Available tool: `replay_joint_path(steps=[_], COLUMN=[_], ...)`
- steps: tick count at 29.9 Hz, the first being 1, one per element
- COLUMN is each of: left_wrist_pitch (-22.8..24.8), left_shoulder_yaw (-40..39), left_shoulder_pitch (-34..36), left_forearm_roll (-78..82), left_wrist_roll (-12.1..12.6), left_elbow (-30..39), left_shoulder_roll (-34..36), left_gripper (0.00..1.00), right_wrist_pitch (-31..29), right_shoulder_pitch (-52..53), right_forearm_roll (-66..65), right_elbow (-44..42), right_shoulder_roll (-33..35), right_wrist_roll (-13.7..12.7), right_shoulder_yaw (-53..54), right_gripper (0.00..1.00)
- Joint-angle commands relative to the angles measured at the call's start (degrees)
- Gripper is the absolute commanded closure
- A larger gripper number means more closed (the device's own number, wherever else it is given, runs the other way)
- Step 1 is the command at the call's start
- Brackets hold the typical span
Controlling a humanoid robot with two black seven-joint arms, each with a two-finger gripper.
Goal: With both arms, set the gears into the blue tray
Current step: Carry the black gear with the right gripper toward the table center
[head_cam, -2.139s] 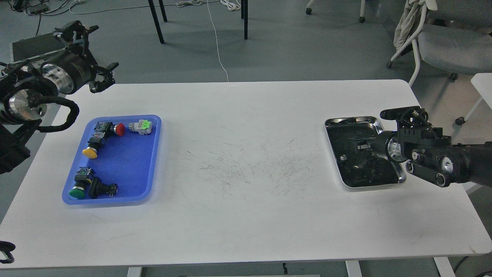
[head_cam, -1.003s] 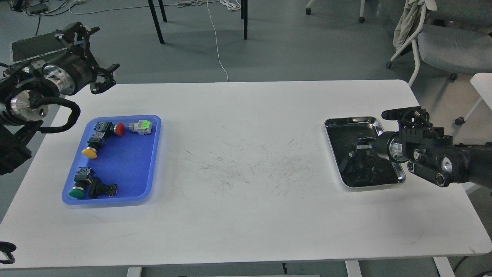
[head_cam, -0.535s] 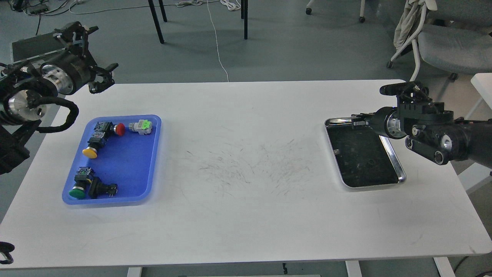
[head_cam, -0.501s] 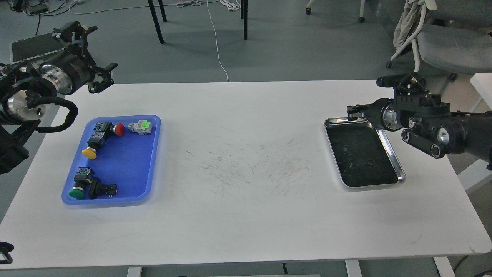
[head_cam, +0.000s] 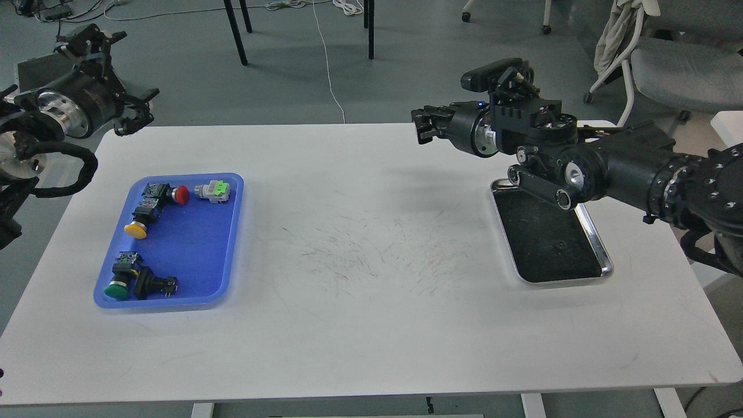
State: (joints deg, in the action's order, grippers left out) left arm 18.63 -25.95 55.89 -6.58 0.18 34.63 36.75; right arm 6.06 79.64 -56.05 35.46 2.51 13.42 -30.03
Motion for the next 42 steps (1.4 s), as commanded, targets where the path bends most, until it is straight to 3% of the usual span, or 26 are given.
replay_joint_path(steps=[1, 7, 15, 38, 42], left_wrist_pitch=[0.0, 0.0, 0.09, 0.09, 0.09], left_shoulder_yaw=[-0.06, 0.03, 0.03, 0.38, 0.55], left_shoulder_pitch=[0.01, 0.01, 0.01, -0.07, -0.07], left_forearm_roll=[-0.01, -0.01, -0.01, -0.01, -0.01], left_wrist_roll=[0.0, 0.0, 0.0, 0.0, 0.0], left_elbow=[0.26, 0.26, 0.44, 3.42, 3.78], left_shoulder_roll=[0.6, 0.95, 1.57, 5.87, 6.58], left_gripper=[0.01, 0.01, 0.01, 0.01, 0.01], right_wrist_pitch=[3.07, 7.91, 10.37, 14.06, 15.12], right_shoulder_pitch=[-0.19, -1.59, -4.14, -11.79, -12.49], right_forearm_roll=[-0.37, -10.73, -13.9, -17.6, -20.49], right_elbow=[3.46, 10.41, 11.3, 7.25, 7.69], right_shoulder_roll=[-2.51, -2.51, -2.51, -2.51, -2.51], right_wrist_roll=[1.25, 3.1, 6.44, 7.76, 9.08], right_shoulder_yaw=[-0.11, -0.03, -0.03, -0.03, -0.03], right_gripper=[0.99, 0.99, 0.99, 0.99, 0.99])
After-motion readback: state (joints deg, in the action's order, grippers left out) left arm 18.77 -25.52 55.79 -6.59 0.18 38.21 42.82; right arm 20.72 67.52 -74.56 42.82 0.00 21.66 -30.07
